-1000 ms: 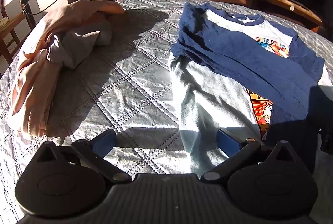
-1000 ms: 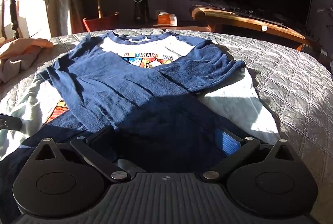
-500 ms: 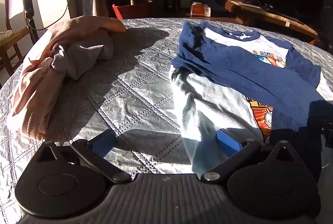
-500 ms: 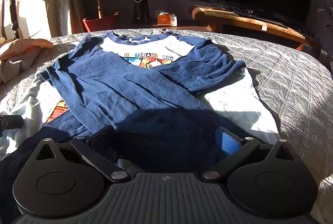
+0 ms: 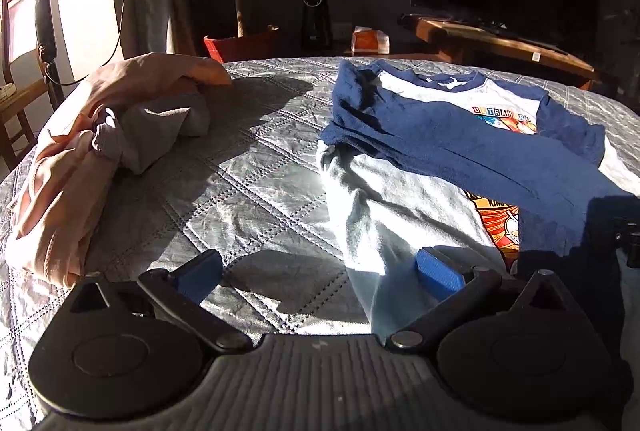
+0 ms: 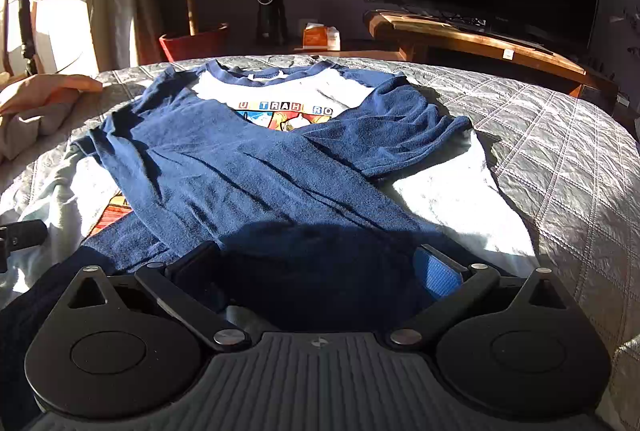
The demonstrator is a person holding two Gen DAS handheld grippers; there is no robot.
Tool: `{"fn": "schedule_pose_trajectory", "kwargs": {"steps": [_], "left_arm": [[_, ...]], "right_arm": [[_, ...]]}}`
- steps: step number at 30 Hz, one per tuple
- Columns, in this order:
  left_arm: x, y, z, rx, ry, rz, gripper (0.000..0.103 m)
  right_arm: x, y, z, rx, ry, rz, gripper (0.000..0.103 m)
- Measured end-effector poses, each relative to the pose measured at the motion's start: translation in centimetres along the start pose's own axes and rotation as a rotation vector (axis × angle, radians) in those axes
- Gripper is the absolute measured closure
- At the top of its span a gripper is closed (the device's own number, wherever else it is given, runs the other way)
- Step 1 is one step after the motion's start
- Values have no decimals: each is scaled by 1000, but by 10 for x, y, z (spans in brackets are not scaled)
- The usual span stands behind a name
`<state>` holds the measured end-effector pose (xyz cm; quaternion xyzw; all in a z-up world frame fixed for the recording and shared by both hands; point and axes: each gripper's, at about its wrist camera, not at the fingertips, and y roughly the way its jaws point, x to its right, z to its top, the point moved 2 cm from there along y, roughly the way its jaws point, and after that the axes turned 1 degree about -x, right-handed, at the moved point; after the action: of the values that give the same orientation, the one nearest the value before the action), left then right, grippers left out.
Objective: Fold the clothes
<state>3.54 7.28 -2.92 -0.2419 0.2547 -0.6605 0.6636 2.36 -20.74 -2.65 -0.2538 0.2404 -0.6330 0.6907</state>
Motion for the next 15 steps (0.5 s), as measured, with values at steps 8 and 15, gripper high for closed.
{"fn": "schedule_pose_trajectory", "kwargs": {"steps": [8, 15], "left_arm": [[-1, 1, 0, -1, -4, -5, 0], [-1, 2, 0, -1, -5, -5, 0]], "right_arm": [[0, 0, 0, 0, 0, 0, 0], [0, 0, 0, 0, 0, 0, 0]]}}
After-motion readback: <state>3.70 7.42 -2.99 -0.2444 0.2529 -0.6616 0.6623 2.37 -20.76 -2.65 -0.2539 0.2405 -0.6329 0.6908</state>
